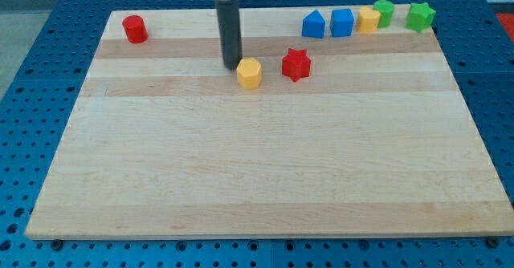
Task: Place the triangle diagonal to the red star
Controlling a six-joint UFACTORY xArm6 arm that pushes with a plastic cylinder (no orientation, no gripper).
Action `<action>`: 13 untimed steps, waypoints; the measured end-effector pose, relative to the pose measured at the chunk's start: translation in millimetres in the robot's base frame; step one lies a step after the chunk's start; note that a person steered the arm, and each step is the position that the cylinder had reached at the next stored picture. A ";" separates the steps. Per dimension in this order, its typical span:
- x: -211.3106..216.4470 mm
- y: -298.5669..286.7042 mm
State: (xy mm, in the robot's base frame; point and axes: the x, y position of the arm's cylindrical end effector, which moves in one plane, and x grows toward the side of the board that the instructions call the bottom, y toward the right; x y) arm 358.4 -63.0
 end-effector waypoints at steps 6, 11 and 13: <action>-148.8 202.7; -110.2 163.6; -110.2 112.6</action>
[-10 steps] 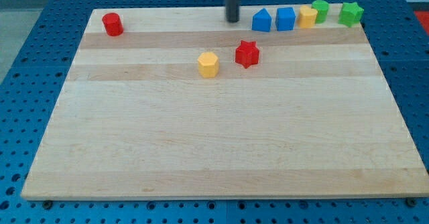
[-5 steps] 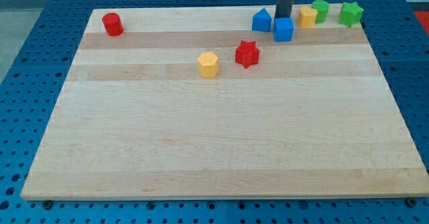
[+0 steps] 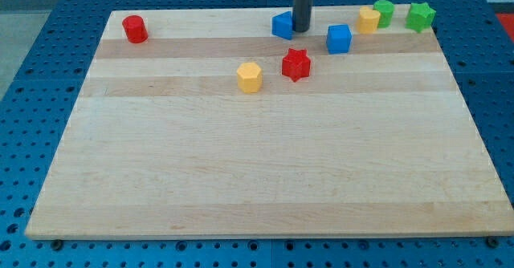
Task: Place the triangle diagonal to the red star
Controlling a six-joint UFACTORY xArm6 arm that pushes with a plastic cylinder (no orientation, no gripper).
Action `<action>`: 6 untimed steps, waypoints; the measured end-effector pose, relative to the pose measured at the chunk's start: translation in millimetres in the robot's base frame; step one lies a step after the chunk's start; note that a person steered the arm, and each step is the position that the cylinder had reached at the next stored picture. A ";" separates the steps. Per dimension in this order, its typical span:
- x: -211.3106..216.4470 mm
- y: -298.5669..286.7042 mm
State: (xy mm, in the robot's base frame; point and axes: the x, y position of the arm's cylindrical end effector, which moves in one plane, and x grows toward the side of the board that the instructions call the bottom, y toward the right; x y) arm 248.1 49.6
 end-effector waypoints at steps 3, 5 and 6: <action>4.5 20.5; -18.3 64.2; -18.4 64.2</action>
State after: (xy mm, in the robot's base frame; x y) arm 229.7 113.8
